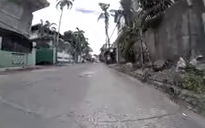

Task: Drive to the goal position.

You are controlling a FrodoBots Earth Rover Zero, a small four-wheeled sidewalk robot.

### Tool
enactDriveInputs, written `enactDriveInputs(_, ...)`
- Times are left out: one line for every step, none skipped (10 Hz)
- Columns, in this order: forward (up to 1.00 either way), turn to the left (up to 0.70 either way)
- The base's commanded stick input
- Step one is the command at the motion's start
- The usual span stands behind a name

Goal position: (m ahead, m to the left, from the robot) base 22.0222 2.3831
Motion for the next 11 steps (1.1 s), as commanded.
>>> enactDriveInputs(1.0,0.0)
enactDriveInputs(1.0,-0.01)
enactDriveInputs(1.0,-0.02)
enactDriveInputs(1.0,-0.03)
enactDriveInputs(1.0,-0.03)
enactDriveInputs(1.0,-0.03)
enactDriveInputs(1.0,-0.03)
enactDriveInputs(1.0,-0.03)
enactDriveInputs(1.0,-0.03)
enactDriveInputs(1.0,-0.03)
enactDriveInputs(1.0,-0.03)
